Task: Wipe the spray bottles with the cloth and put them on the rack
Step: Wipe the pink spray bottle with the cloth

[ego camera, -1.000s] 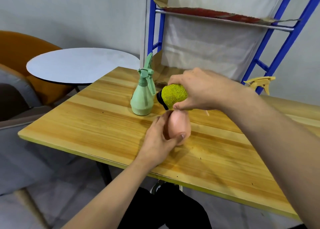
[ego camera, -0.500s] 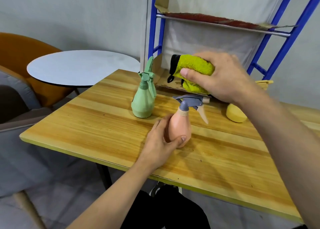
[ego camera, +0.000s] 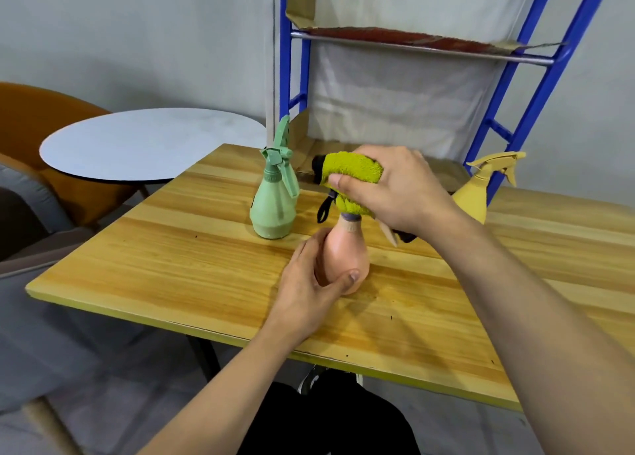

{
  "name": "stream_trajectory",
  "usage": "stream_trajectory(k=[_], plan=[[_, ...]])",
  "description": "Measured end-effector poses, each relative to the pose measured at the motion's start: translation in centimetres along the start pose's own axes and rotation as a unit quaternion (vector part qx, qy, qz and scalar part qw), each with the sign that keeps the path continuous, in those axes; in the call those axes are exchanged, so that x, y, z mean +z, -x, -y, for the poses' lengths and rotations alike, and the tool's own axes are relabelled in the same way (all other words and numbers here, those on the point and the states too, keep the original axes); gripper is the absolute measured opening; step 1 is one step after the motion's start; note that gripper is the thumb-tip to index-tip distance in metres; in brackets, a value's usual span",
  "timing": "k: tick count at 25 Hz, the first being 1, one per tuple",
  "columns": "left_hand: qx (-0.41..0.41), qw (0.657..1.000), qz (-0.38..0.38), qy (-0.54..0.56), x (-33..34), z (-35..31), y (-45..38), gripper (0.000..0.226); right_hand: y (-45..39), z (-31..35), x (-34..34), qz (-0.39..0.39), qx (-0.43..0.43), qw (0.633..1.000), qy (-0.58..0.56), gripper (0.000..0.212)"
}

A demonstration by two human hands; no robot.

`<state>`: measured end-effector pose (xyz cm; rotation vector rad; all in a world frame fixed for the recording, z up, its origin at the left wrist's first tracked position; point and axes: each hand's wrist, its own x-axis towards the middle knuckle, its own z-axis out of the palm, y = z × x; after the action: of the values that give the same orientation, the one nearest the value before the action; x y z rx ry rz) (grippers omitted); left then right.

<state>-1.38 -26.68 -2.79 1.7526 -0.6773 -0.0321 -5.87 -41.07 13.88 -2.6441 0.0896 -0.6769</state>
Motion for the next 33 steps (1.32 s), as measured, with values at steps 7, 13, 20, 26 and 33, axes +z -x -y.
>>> stream_trajectory(k=[7, 13, 20, 26, 33], plan=[[0.001, 1.0, -0.011, -0.005, 0.1, 0.0, -0.1, 0.084, 2.1, -0.7, -1.3, -0.117, 0.058, 0.985, -0.115, 0.035], [-0.003, 1.0, -0.003, 0.004, 0.1, 0.5, -0.3, 0.084, 2.2, -2.2, 1.0, -0.095, -0.03, 0.995, -0.02, 0.041], [-0.008, 1.0, 0.002, -0.016, -0.1, 0.2, -0.1, 0.086, 2.1, -4.0, 0.8, -0.075, -0.004, 0.928, -0.365, 0.027], [-0.01, 0.995, -0.058, -0.078, 0.2, -0.5, -0.1, 0.085, 6.4, -6.4, 1.3, -0.279, 0.182, 0.902, -0.273, 0.034], [-0.042, 0.997, -0.048, -0.034, -1.1, -2.5, -0.6, 0.083, 15.3, -6.3, 6.1, -0.106, 0.259, 0.956, 0.092, 0.04]])
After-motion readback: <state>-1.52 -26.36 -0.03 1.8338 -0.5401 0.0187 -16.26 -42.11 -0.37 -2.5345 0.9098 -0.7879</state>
